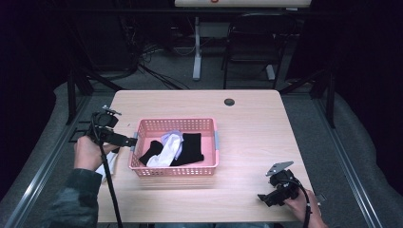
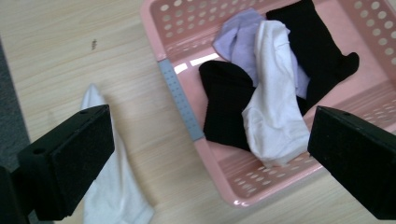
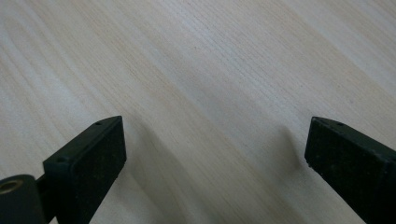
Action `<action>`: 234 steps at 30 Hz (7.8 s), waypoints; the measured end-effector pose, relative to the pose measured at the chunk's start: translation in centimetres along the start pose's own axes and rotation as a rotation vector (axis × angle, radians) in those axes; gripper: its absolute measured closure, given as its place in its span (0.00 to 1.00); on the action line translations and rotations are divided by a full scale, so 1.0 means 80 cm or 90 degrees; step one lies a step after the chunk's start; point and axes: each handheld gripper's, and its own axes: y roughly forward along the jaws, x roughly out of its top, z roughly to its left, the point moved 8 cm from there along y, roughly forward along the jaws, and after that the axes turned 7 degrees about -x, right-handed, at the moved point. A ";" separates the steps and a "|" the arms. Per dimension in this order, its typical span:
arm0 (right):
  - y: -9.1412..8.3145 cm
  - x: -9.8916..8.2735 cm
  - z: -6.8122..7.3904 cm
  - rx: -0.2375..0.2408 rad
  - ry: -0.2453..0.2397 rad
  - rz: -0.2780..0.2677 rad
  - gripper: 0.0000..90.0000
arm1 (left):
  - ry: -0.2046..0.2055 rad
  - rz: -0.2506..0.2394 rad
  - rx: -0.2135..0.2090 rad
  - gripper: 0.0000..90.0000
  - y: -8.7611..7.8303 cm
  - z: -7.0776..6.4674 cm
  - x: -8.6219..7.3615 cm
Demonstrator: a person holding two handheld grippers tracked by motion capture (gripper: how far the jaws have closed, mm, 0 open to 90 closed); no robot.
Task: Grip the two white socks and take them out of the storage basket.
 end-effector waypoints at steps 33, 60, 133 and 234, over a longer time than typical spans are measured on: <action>-0.003 0.001 -0.006 -0.001 0.001 -0.010 0.05 | 0.064 0.175 -0.073 0.34 0.154 -0.069 0.003; -0.010 -0.004 -0.004 -0.007 0.004 -0.019 0.05 | 0.117 0.138 -0.058 0.96 0.107 -0.078 0.028; -0.008 -0.009 -0.004 -0.011 0.009 -0.003 0.05 | -0.045 0.088 0.058 0.96 -0.015 0.082 -0.026; -0.004 -0.007 -0.002 -0.016 0.002 0.004 0.05 | -0.001 -0.092 0.076 0.00 0.070 -0.022 -0.216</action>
